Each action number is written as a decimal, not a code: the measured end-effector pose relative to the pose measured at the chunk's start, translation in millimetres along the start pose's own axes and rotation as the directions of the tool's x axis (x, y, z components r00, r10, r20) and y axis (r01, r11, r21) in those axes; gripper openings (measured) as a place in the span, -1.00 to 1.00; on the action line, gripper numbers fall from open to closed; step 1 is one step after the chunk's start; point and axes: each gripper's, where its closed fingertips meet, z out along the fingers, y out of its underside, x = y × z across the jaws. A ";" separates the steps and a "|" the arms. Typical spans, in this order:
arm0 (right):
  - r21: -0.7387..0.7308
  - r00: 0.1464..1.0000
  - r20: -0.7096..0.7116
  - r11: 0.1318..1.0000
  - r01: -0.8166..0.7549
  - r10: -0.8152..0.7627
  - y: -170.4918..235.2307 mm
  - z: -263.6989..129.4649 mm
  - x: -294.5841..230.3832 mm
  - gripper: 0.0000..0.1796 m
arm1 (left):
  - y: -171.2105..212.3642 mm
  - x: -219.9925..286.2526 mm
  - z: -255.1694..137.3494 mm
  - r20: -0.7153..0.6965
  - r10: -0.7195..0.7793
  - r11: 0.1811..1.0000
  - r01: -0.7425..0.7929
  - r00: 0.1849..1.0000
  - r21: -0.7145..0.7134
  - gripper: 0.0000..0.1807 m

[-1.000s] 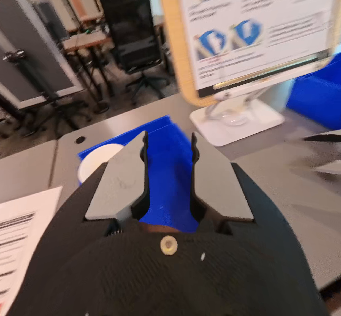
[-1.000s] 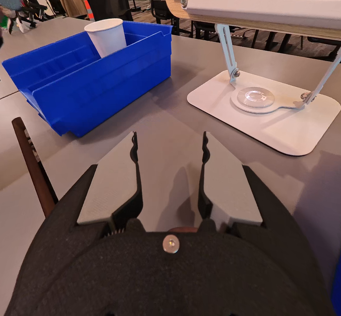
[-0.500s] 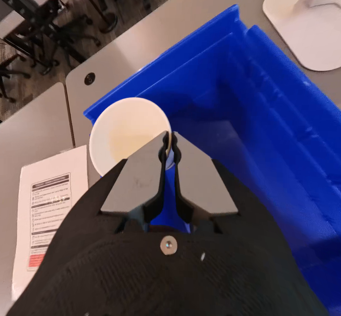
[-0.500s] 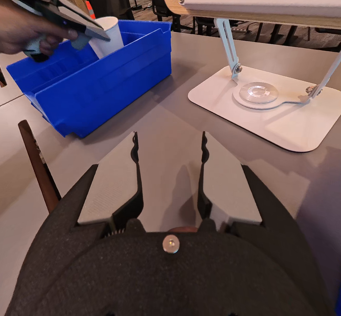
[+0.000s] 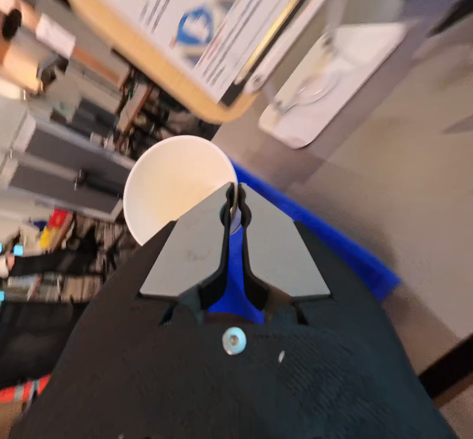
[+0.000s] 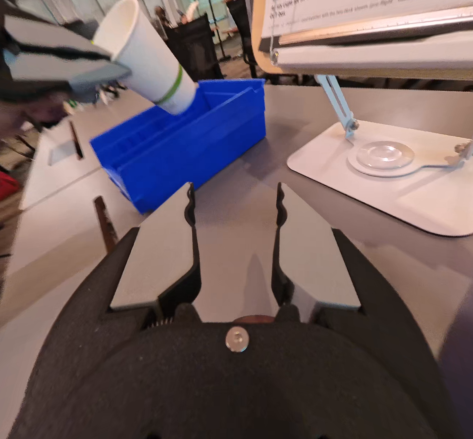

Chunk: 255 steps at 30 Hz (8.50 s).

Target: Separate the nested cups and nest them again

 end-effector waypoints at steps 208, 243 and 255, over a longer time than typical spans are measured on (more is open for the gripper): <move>0.133 0.856 -0.488 0.955 0.265 -0.170 -27.4 -161.4 34.3 -0.46 | 94.9 89.4 14.8 0.090 -0.594 0.761 0.594 0.800 -0.261 -0.96; -0.386 0.771 -0.557 0.918 0.087 -0.307 45.2 -187.6 117.7 -0.98 | 98.8 88.5 1.5 0.114 -0.612 0.753 0.620 0.783 -0.219 -0.96; -0.382 0.786 -0.548 0.922 0.070 -0.287 48.3 -206.2 115.2 -0.98 | 101.9 83.1 -17.9 0.108 -0.607 0.763 0.615 0.787 -0.199 -0.95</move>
